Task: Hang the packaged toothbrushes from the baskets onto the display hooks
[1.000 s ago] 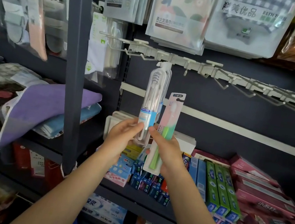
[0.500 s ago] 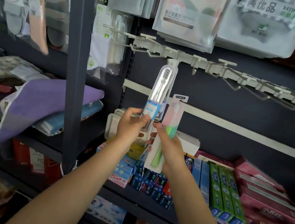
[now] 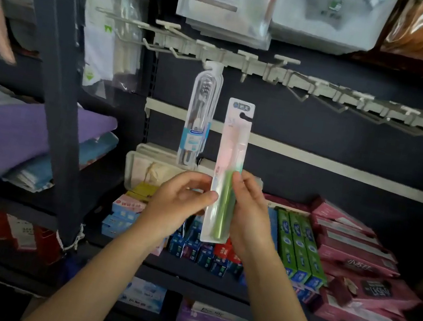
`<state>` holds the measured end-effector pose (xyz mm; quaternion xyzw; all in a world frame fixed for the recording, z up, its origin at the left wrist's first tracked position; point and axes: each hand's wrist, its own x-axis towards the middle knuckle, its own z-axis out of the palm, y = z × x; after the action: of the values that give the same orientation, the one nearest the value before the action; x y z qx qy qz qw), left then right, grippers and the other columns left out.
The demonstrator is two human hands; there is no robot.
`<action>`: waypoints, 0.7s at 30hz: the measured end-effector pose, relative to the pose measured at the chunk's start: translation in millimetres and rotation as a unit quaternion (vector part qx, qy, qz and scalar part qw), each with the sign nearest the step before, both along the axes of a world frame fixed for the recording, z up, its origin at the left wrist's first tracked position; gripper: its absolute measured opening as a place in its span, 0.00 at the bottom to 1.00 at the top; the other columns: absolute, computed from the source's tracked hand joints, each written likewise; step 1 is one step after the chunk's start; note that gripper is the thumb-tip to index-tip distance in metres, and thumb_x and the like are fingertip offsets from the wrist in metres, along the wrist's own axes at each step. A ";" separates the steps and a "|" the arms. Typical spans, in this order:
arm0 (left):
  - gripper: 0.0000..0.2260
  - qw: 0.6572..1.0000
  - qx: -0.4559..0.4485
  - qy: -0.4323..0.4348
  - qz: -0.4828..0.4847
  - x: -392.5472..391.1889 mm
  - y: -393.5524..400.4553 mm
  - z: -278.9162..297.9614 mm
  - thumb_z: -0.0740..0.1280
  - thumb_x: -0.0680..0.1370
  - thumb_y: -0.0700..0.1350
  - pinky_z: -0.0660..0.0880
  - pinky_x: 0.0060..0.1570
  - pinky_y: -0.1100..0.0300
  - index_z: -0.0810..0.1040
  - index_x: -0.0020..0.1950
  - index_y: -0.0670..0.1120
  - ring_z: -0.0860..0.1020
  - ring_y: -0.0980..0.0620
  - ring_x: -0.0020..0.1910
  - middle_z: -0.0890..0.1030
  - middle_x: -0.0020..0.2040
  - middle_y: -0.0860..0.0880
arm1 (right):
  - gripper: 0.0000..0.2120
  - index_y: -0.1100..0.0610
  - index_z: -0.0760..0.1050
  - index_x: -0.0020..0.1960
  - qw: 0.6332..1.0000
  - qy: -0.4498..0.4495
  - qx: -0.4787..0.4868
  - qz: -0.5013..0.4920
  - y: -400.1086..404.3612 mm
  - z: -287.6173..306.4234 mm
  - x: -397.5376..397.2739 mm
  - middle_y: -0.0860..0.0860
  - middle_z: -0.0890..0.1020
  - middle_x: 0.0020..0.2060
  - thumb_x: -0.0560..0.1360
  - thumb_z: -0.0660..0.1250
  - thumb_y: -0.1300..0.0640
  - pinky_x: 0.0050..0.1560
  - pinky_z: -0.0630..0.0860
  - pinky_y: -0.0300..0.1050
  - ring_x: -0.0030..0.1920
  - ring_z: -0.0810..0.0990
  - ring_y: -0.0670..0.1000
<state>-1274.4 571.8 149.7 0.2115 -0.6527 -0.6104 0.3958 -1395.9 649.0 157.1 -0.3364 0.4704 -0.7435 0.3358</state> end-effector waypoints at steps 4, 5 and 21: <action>0.08 1.000 -0.017 -0.001 0.004 -9.7 12.1 2.1 0.73 0.77 0.37 0.81 0.46 0.59 0.82 0.52 0.49 0.84 0.55 0.46 0.86 0.45 0.52 | 0.08 0.54 0.82 0.54 0.999 0.016 -0.014 -0.031 15.5 3.2 -2.5 0.55 0.85 0.51 0.82 0.64 0.54 0.57 0.79 0.53 0.52 0.83 0.54; 0.08 1.000 -0.019 0.000 0.008 -12.8 14.7 2.8 0.73 0.77 0.37 0.82 0.47 0.56 0.82 0.50 0.50 0.84 0.55 0.45 0.86 0.44 0.52 | 0.08 0.53 0.82 0.53 0.999 0.026 -0.011 -0.044 19.8 4.5 -3.7 0.55 0.85 0.51 0.82 0.65 0.54 0.57 0.79 0.53 0.52 0.83 0.53; 0.09 0.998 -0.051 0.038 0.004 -62.8 42.3 36.5 0.72 0.78 0.40 0.82 0.44 0.61 0.81 0.53 0.54 0.85 0.55 0.45 0.86 0.45 0.52 | 0.06 0.56 0.79 0.56 0.978 0.154 0.012 -0.144 65.2 19.0 -28.6 0.54 0.86 0.47 0.82 0.64 0.57 0.50 0.81 0.46 0.47 0.85 0.51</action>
<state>-1337.2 614.1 186.2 0.1703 -0.6664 -0.5826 0.4330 -1424.6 714.2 176.1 -0.3713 0.5687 -0.7178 0.1530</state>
